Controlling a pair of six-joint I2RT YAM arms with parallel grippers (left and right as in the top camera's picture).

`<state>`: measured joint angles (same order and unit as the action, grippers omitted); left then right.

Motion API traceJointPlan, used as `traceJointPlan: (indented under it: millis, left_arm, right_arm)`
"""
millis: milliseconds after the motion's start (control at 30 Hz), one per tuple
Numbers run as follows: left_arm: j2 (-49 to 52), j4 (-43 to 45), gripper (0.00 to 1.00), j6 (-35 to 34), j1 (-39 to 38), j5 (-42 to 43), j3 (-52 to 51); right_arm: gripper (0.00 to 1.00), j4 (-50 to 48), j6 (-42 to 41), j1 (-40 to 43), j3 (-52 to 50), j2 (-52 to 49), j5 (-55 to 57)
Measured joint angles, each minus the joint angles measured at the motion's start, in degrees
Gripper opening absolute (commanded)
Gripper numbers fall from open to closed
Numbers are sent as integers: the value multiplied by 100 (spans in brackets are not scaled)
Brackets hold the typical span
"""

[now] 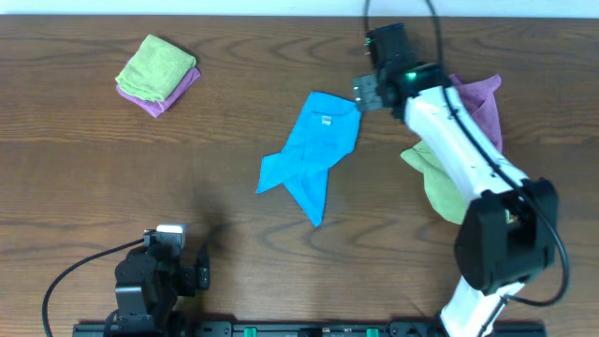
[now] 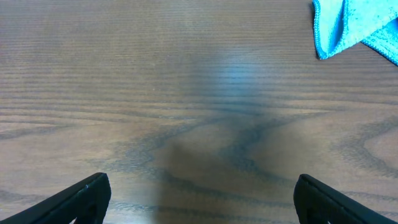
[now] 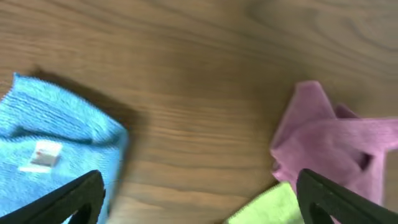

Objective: Fold the cloth

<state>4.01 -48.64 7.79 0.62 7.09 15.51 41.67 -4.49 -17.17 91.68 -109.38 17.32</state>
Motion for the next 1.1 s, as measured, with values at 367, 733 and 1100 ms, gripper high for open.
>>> traceJointPlan:
  millis: [367, 733, 1100]
  left_arm:
    - [0, -2, 95, 0, 0, 0, 0]
    - [0, 0, 95, 0, 0, 0, 0]
    - [0, -2, 95, 0, 0, 0, 0]
  right_arm:
    - [98, 2057, 151, -190, 4, 874, -2608]
    - [91, 1176, 535, -1379, -1449, 828, -3657]
    - [85, 426, 232, -1655, -2341, 828, -3171]
